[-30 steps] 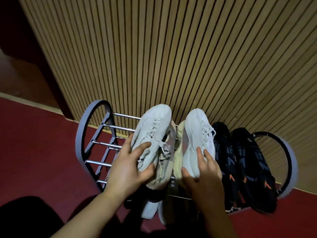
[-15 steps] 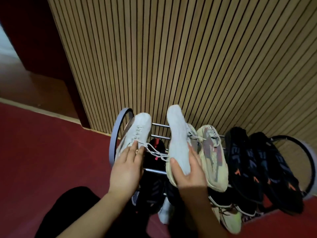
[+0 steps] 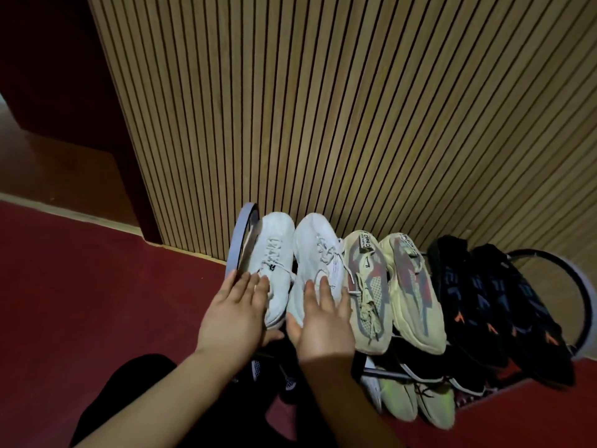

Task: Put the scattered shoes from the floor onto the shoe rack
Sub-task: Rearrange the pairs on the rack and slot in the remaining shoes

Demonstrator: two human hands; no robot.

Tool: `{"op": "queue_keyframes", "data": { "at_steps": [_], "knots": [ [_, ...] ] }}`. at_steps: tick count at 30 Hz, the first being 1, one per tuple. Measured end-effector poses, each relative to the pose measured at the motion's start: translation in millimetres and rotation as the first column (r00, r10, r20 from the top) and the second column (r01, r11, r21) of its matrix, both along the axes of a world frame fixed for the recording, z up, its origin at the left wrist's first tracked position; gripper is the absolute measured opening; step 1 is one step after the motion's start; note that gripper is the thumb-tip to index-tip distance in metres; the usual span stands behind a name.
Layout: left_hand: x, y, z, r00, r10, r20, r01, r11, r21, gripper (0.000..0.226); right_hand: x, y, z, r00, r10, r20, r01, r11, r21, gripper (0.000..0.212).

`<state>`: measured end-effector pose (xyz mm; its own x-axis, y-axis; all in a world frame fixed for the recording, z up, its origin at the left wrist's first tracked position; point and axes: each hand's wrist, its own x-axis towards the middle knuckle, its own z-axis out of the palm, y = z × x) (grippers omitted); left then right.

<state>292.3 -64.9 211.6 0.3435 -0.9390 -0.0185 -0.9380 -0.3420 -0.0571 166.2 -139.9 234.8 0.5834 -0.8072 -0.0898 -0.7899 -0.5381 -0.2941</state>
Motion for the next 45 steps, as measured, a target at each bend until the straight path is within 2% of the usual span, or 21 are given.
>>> {"op": "queue_keyframes", "data": {
  "at_steps": [3,5,9,12,13,16,19,21,23,24,25,28,29,31,33,35,37,41,42,43,45],
  "knots": [
    [3,3,5,1.000,-0.010,0.021,0.011,1.000,-0.017,0.111,13,5,-3,0.991,-0.010,-0.131,0.006,1.000,-0.028,0.066],
    [1,8,17,0.998,-0.045,0.051,0.043,0.998,0.036,0.112,16,2,-4,0.983,-0.015,-0.181,0.008,0.999,-0.041,0.063],
    [-4,4,16,0.992,-0.123,0.030,0.124,0.992,-0.032,0.096,10,-10,3,0.966,-0.051,-0.253,-0.023,0.960,-0.278,0.064],
    [3,9,7,0.993,-0.102,0.061,0.107,0.990,-0.091,0.108,14,-13,-5,0.933,0.056,-0.356,-0.106,0.987,-0.120,0.065],
    [7,9,6,0.994,-0.090,0.064,0.093,0.995,-0.046,0.111,17,-12,-5,0.926,0.063,-0.372,-0.102,0.991,-0.085,0.066],
    [13,6,-5,0.993,-0.116,0.001,0.116,0.993,-0.033,0.106,18,-9,-5,0.949,0.056,-0.309,-0.077,0.995,-0.056,0.066],
    [12,2,-7,0.993,-0.114,-0.024,0.114,0.993,-0.017,0.108,12,-5,-6,0.973,0.046,-0.226,-0.087,0.981,-0.175,0.061],
    [9,0,-8,0.996,-0.089,-0.030,0.088,0.996,-0.031,0.107,6,-3,-4,0.974,0.105,-0.199,-0.134,0.981,-0.138,0.069],
    [4,-1,4,0.994,-0.106,0.035,0.106,0.994,0.011,0.107,-5,-9,-6,0.974,0.198,-0.113,-0.210,0.972,-0.106,0.074],
    [2,-1,13,0.995,-0.097,0.027,0.096,0.995,0.035,0.105,-16,-17,-4,0.967,0.241,-0.087,-0.244,0.970,-0.024,0.080],
    [2,-1,17,0.998,-0.062,-0.002,0.062,0.998,0.010,0.097,-25,-23,3,0.966,0.257,-0.029,-0.255,0.965,0.061,0.086],
    [1,-7,21,0.997,-0.060,-0.041,0.057,0.995,-0.079,0.070,-41,-39,9,0.975,0.190,0.117,-0.202,0.974,0.102,0.104],
    [0,-12,24,0.993,-0.088,-0.075,0.081,0.993,-0.085,0.066,-39,-40,10,0.978,0.184,0.096,-0.193,0.975,0.105,0.106],
    [-5,-28,33,0.978,-0.156,-0.142,0.126,0.972,-0.198,0.065,-34,-39,7,0.981,0.192,0.034,-0.194,0.980,0.054,0.103],
    [-11,-50,41,0.965,-0.147,-0.218,0.081,0.954,-0.289,0.068,-30,-38,5,0.979,0.199,0.031,-0.200,0.979,0.041,0.099],
    [-13,-75,42,0.931,-0.137,-0.337,0.077,0.979,-0.186,0.060,-33,-37,1,0.978,0.197,0.071,-0.201,0.978,0.054,0.097],
    [-14,-94,34,0.918,-0.108,-0.381,0.052,0.987,-0.155,0.054,-37,-35,-1,0.975,0.202,0.092,-0.207,0.978,0.041,0.098],
    [-13,-105,13,0.964,-0.053,-0.261,0.047,0.998,-0.028,0.051,-43,-45,-2,0.959,0.283,0.020,-0.283,0.954,0.102,0.105],
    [-13,-105,11,0.965,-0.048,-0.256,0.044,0.999,-0.020,0.051,-47,-48,-3,0.960,0.279,-0.030,-0.276,0.958,0.076,0.103],
    [-13,-106,11,0.962,-0.045,-0.269,0.042,0.999,-0.015,0.051,-53,-51,-7,0.969,0.236,-0.071,-0.238,0.971,-0.032,0.099],
    [-14,-107,12,0.958,-0.043,-0.283,0.043,0.999,-0.007,0.051,-66,-54,-16,0.992,0.065,-0.111,-0.083,0.984,-0.159,0.089]
  ]
}}
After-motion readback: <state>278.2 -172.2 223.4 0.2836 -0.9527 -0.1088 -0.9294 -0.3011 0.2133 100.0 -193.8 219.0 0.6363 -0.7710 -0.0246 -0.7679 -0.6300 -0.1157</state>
